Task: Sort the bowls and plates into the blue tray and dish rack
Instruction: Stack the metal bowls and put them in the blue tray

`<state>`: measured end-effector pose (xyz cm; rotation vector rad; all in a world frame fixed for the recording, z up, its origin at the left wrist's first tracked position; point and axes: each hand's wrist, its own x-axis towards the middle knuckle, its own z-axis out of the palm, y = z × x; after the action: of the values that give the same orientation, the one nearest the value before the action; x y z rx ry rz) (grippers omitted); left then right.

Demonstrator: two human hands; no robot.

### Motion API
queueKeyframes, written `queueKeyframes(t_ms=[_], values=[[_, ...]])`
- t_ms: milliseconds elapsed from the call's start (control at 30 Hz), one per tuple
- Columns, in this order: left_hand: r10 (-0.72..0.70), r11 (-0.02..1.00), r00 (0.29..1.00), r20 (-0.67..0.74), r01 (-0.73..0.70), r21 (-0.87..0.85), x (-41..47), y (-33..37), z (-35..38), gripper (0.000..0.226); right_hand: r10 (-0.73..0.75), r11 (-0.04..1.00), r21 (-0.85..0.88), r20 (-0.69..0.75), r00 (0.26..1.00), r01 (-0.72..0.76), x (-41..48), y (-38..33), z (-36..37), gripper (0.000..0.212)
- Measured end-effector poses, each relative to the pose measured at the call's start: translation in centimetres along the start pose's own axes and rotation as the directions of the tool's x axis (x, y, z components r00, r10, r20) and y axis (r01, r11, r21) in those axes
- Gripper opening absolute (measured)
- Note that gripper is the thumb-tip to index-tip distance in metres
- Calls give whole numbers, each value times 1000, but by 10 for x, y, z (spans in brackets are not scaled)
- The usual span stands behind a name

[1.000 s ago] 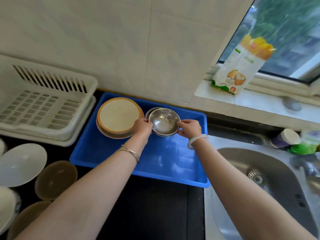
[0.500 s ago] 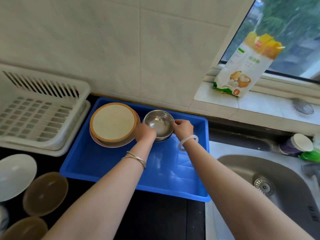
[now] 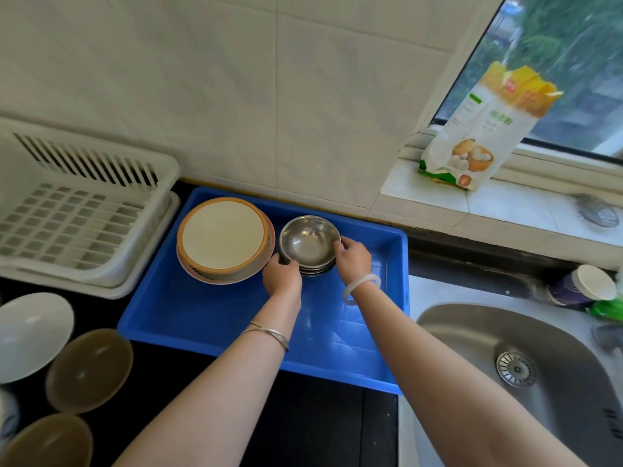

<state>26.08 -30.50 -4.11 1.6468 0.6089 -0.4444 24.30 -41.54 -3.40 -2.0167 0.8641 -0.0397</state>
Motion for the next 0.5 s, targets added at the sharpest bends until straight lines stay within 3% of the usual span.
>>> queueKeyframes(t_ms=[267, 367, 500], values=[[39, 999, 996, 76, -40, 17, 0, -4, -12, 34, 15, 999, 52, 16, 1000, -15, -9, 0, -1, 33], [91, 994, 985, 148, -100, 54, -6, -7, -27, 37, 22, 997, 70, -11, 1000, -21, -24, -1, -5, 38], [200, 952, 960, 197, -237, 191, -22, -14, -68, 40, -82, 992, 93, -35, 996, 85, -63, -3, -2, 32]])
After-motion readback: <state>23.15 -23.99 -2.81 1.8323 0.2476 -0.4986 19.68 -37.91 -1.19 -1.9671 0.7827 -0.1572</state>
